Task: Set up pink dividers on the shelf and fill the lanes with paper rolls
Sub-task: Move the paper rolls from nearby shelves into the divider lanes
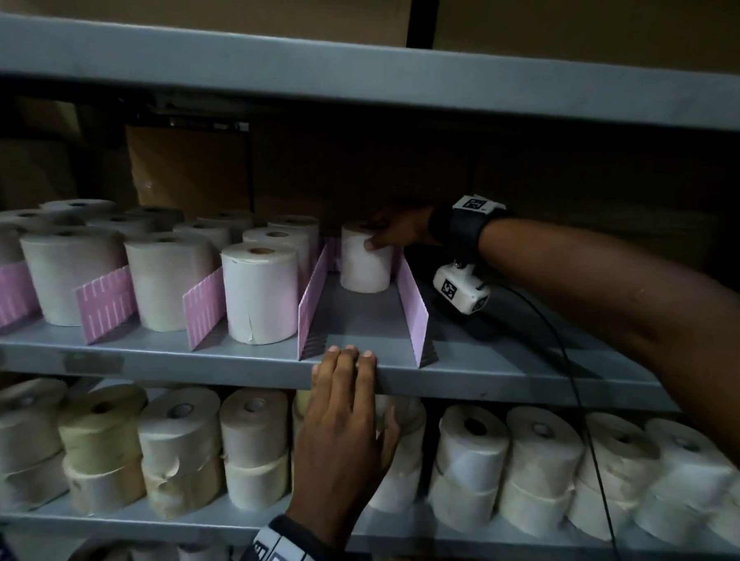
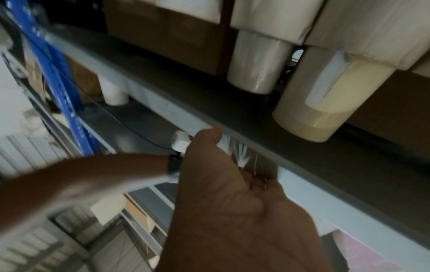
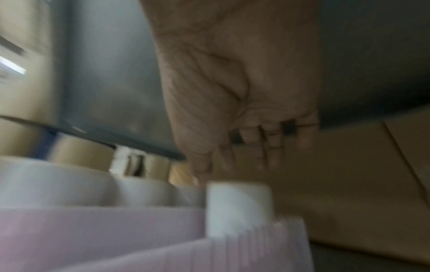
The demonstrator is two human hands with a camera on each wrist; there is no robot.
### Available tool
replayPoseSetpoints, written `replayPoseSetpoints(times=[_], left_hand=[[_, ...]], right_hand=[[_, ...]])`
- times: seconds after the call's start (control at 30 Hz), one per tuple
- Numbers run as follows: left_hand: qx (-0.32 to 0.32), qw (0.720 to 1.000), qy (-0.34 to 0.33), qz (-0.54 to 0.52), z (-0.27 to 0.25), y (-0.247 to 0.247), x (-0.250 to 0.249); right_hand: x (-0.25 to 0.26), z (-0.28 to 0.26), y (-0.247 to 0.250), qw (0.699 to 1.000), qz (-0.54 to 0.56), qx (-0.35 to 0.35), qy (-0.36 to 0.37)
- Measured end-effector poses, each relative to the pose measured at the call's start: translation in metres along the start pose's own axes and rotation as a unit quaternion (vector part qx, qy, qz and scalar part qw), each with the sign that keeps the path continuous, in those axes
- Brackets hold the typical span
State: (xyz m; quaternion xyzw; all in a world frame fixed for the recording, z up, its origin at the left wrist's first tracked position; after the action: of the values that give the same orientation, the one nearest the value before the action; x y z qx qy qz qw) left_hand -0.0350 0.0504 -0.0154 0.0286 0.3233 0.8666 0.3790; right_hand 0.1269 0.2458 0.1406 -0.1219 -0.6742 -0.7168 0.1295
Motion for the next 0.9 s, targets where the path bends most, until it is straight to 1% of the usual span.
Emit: replayPoseSetpoints(times=[0.07, 0.13, 0.23, 0.3, 0.37, 0.43, 0.53, 0.6, 0.7, 0.77, 0.9], left_hand=[[0.020, 1.000, 0.002, -0.004, 0.000, 0.002, 0.002], [0.047, 0.999, 0.003, -0.010, 0.000, 0.007, 0.004], [0.086, 0.996, -0.003, -0.014, -0.003, 0.009, 0.006], [0.116, 0.993, -0.004, -0.017, -0.007, 0.010, 0.007], [0.131, 0.991, 0.005, -0.032, -0.012, 0.015, 0.004], [0.132, 0.989, 0.015, -0.068, -0.020, 0.024, -0.004], [0.154, 0.979, 0.010, -0.134, -0.039, 0.031, -0.030], [0.161, 0.969, -0.004, -0.186, -0.052, 0.038, -0.054], [0.156, 0.955, -0.027, -0.250, -0.064, 0.050, -0.091], [0.152, 0.947, -0.035, -0.280, -0.068, 0.054, -0.116], [0.174, 0.928, -0.068, -0.323, -0.064, 0.050, -0.165]], right_hand=[[0.008, -0.016, 0.011, 0.996, -0.082, -0.036, 0.020], [0.018, -0.042, 0.021, 0.985, -0.156, -0.067, 0.042], [0.024, -0.091, 0.034, 0.972, -0.189, -0.115, 0.073], [0.022, -0.134, 0.039, 0.964, -0.202, -0.156, 0.076], [0.017, -0.176, 0.041, 0.954, -0.214, -0.197, 0.073], [0.009, -0.214, 0.039, 0.949, -0.216, -0.221, 0.055], [-0.009, -0.261, 0.032, 0.953, -0.203, -0.224, 0.014], [-0.024, -0.291, 0.026, 0.956, -0.185, -0.225, -0.019], [-0.046, -0.336, 0.019, 0.953, -0.168, -0.246, -0.057], [-0.063, -0.364, 0.017, 0.951, -0.158, -0.251, -0.088], [-0.101, -0.410, 0.024, 0.939, -0.145, -0.280, -0.135]])
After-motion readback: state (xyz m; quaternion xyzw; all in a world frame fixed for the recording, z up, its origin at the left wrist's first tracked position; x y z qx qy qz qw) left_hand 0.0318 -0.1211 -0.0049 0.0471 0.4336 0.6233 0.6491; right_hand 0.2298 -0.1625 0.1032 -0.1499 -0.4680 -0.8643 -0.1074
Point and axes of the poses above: each hand's wrist, its own z-axis towards the middle knuckle, its own y-axis out of the back of the hand, x = y × z, the point moved 8 cm from there along z, towards the middle knuckle, and after that the axes turned 4 degrees about -x, right-handed, at the moved point
